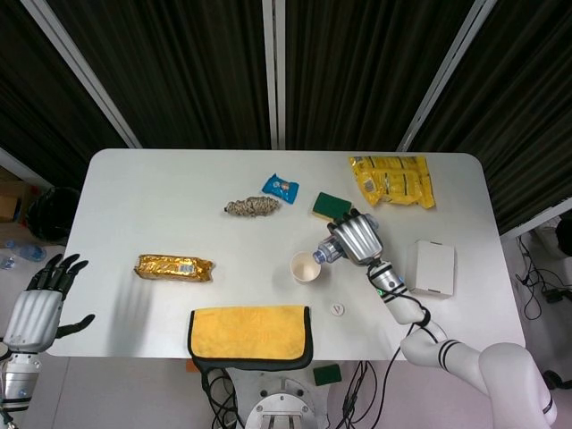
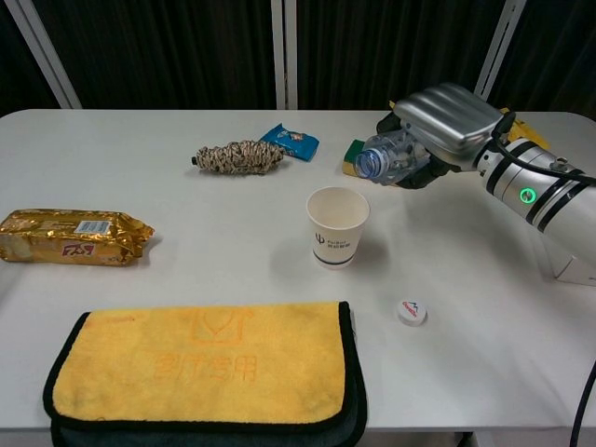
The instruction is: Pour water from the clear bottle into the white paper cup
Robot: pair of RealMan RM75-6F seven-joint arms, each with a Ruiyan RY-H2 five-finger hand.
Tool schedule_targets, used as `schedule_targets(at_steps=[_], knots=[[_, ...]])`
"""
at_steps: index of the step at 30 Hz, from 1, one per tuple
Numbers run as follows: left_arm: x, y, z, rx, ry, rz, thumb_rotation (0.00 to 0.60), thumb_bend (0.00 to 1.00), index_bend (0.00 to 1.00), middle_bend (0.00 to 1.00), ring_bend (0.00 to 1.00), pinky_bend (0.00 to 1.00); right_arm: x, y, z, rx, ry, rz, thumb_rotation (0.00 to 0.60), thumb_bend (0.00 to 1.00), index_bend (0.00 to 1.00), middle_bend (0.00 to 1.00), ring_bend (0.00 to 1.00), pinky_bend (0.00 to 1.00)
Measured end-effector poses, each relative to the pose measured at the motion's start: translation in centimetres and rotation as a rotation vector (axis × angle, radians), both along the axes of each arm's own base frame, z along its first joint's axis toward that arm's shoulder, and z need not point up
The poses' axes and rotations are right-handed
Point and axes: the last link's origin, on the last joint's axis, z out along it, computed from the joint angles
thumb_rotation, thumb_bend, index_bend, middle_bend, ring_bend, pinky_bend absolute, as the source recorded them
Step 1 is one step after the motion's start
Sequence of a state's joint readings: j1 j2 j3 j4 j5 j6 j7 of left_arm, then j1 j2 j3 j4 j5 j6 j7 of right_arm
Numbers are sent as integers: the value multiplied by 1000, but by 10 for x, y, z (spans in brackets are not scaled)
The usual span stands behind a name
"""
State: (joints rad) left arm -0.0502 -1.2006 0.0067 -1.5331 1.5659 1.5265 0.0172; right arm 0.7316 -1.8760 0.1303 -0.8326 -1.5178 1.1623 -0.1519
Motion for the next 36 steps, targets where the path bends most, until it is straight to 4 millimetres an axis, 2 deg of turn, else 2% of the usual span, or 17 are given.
schedule_targets(at_steps=[12,36], knots=[[0,0,1,4,0,0,600,42,161,115,46,190,2,-3,-3,-51,92,36,600,339,918,682,529,565],[-4,-2,3,7,-4,6,600,41,160,115,46,190,13,-4,-6,-77,154,91,600,339,919,680,529,565]])
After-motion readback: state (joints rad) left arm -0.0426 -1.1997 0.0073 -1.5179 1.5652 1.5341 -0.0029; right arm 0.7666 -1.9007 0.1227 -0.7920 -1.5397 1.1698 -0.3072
